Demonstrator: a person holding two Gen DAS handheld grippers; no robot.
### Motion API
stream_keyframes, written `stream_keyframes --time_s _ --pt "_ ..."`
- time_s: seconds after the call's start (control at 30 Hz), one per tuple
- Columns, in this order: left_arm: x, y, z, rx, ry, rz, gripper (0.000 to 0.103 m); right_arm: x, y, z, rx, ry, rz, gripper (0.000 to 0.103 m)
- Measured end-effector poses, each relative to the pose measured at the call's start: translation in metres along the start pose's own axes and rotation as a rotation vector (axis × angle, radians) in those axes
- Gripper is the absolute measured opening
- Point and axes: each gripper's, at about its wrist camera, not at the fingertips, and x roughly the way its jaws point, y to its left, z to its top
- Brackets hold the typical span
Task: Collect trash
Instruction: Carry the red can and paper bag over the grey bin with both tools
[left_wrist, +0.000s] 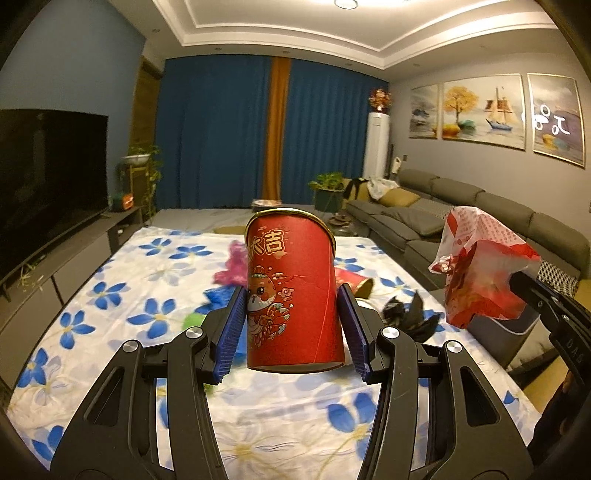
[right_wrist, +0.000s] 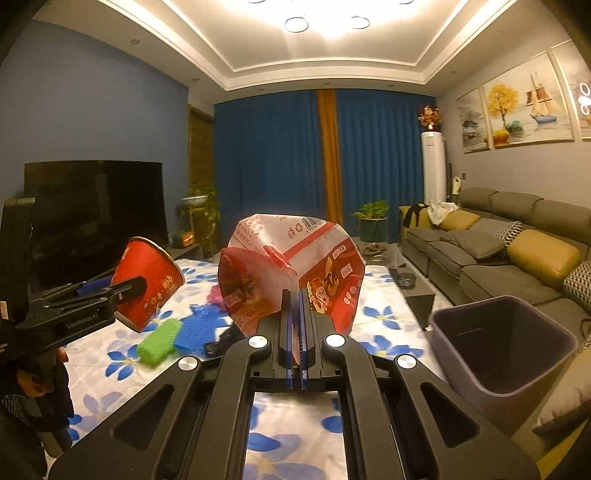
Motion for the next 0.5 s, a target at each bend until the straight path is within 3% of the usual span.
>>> stream_keyframes --time_s 0.5 --pt "0.032 -0.089 0.015 0.072 -0.022 -0.145 0.049 -0.014 -0.069 -0.001 0.063 -0.042 -0.198 0.004"
